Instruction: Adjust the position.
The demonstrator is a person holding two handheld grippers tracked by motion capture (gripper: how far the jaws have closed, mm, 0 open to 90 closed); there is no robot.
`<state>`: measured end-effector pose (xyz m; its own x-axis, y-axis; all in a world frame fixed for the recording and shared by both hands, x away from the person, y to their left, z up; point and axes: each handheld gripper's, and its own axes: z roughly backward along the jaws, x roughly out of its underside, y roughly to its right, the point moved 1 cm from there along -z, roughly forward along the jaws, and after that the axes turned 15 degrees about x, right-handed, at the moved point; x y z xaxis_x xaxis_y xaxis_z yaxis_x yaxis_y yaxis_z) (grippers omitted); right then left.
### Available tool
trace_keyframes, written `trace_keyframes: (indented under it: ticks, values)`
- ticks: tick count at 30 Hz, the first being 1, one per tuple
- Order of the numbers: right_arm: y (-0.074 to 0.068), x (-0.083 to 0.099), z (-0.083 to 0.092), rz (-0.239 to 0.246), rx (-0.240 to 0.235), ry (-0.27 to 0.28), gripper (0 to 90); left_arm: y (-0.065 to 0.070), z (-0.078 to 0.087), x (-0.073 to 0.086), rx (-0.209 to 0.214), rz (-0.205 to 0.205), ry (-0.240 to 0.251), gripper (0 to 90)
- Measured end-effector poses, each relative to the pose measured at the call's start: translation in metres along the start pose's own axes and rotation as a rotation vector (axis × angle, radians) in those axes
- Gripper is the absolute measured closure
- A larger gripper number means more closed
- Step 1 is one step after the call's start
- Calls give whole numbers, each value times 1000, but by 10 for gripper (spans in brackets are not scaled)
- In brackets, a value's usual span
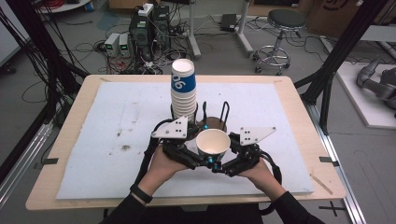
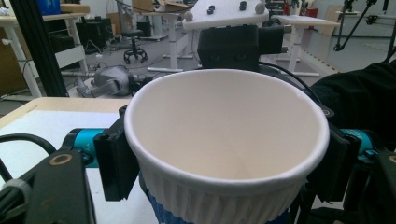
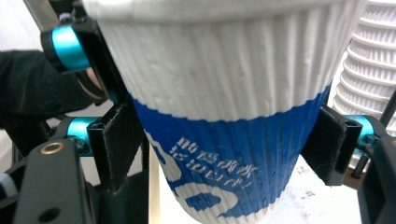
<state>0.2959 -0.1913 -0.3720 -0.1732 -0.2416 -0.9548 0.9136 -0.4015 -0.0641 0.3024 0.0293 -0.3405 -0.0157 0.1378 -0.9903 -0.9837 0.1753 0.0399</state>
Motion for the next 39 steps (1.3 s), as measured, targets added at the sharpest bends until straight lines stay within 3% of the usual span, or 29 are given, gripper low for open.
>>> trace_keyframes:
  ticks: [11, 22, 34, 39]
  values:
    - [1, 0, -1, -26, -9, 23, 255, -1, 0, 1, -4, 17, 29, 199]
    - [3, 0, 0, 11, 3, -2, 255, -2, 6, 2, -21, 48, 15, 99]
    - [9, -1, 8, 9, 22, 16, 255, 4, 28, 10, -45, 31, 55, 92]
    - [10, -2, 10, 1, 29, 28, 255, 6, 31, 23, -70, 22, 53, 92]
